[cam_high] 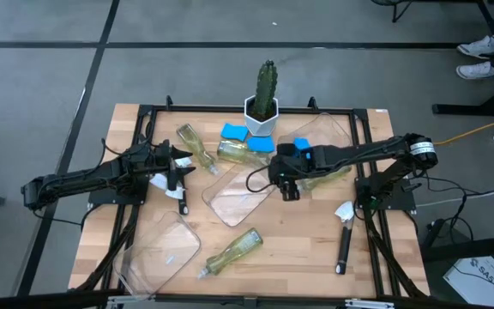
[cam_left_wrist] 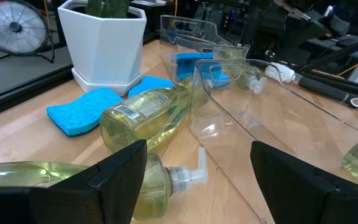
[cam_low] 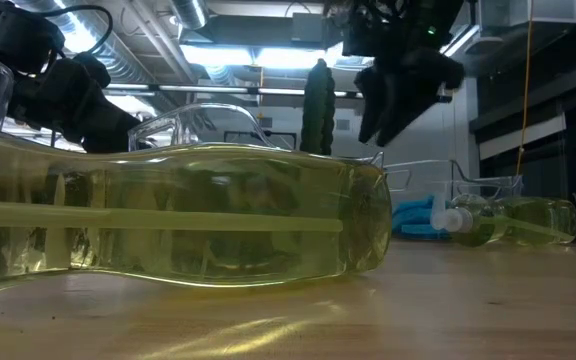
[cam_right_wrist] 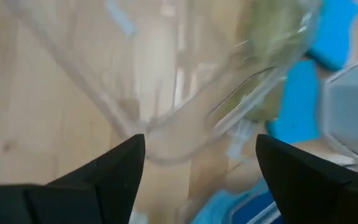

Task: Pick & Place Kitchen Sink Supplies
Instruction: Put the green soap dispenser into the middle transparent bin

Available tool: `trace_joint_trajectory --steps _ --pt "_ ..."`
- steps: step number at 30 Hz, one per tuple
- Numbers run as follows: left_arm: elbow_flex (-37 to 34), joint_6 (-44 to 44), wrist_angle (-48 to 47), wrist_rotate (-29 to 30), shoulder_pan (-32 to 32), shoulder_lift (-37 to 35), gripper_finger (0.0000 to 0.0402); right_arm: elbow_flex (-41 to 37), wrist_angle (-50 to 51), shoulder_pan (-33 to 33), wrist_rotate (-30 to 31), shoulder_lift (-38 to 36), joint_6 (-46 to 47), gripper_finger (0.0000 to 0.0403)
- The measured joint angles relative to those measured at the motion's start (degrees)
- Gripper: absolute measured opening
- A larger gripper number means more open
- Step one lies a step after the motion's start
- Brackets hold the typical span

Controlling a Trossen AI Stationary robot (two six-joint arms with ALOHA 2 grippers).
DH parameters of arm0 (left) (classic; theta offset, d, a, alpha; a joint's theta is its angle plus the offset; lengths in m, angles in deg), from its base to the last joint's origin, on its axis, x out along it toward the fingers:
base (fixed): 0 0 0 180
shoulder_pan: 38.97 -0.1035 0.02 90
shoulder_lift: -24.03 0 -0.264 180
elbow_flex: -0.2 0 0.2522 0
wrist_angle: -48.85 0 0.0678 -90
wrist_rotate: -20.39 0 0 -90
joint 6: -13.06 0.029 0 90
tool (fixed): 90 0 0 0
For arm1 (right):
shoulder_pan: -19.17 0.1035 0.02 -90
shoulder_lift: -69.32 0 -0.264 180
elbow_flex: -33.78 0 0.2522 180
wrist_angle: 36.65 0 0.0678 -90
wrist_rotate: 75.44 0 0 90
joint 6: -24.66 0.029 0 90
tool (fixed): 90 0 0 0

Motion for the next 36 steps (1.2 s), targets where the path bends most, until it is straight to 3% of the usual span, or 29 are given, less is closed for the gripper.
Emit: trace_joint_trajectory --steps 11,20,31,36 --pt "-0.01 0.00 0.00 -0.02 -0.01 0.00 0.0281 -5.31 9.45 0.48 -2.23 0.00 0.11 0.0303" --pt "-0.01 0.00 0.00 0.00 -0.01 0.00 0.0281 -10.89 7.50 2.47 -2.41 0.00 -2.71 0.0303" --pt "-0.01 0.00 0.00 0.00 -0.01 0.02 0.0281 -18.52 -3.67 2.53 -1.92 0.03 -8.02 0.0301" --pt "-0.01 0.00 0.00 0.00 0.01 0.00 0.0281 -18.97 -4.45 2.55 -1.92 0.03 -7.20 0.0265"
